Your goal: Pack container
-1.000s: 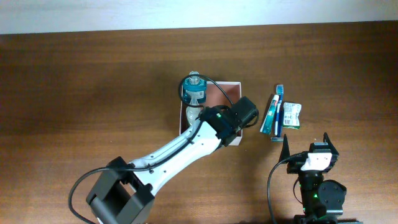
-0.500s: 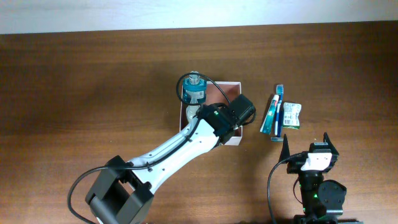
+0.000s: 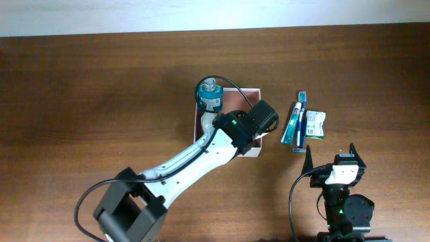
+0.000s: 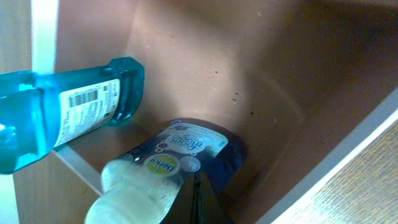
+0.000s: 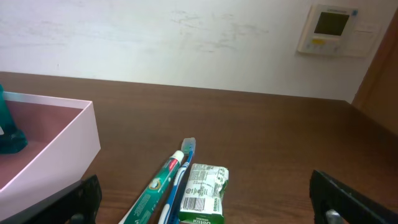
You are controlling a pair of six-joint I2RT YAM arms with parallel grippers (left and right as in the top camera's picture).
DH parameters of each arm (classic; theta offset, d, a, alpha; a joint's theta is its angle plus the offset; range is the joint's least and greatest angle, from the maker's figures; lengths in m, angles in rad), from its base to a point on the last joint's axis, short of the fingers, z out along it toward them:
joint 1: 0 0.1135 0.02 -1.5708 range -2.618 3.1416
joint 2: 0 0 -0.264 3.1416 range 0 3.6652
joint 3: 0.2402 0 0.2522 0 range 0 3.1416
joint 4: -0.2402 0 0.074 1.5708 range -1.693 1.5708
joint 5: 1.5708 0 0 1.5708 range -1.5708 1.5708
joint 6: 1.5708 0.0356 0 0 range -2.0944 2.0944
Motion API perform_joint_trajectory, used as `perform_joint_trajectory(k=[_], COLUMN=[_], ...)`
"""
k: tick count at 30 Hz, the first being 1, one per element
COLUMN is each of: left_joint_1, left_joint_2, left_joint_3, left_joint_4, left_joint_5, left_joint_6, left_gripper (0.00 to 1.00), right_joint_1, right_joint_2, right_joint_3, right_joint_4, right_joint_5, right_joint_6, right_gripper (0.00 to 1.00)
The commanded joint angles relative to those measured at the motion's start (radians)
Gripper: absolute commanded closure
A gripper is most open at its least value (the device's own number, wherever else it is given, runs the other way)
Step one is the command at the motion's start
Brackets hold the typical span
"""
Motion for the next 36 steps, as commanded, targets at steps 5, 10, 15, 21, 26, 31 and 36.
perform_joint_trajectory(k=[5, 10, 15, 21, 26, 31, 36], left_joint_1=[0.014, 0.033, 0.039, 0.039, 0.025, -0.011, -0.001], left_joint_2=[0.061, 0.085, 0.085, 0.085, 0.085, 0.064, -0.009], left_joint_3=[0.013, 0.013, 0.014, 0.014, 0.021, 0.086, 0.196], left_joint_4=[0.004, -0.003, -0.011, -0.018, -0.011, -0.019, -0.018], left_joint_5=[0.0, 0.0, -0.034, -0.044, 0.042, 0.155, 0.218], left_joint_6=[0.031, 0.031, 0.031, 0.03, 0.03, 0.016, -0.089], left_gripper=[1.0, 1.0, 1.0, 1.0, 1.0, 1.0, 1.0], right_joint_1=[-0.006, -0.006, -0.006, -0.006, -0.006, -0.006, -0.006], right_joint_2=[-0.008, -0.008, -0.008, -0.008, -0.008, -0.008, -0.008], right_joint_3=[-0.005, -0.005, -0.005, -0.005, -0.005, -0.005, -0.005], right_joint_4=[-0.006, -0.006, -0.006, -0.006, -0.006, -0.006, -0.006], right_joint_5=[-0.002, -0.002, -0.002, -0.002, -0.002, -0.002, -0.002], right_joint_6=[-0.003, -0.003, -0.003, -0.003, -0.003, -0.003, -0.003], right_gripper=[0.02, 0.02, 0.02, 0.02, 0.02, 0.02, 0.02])
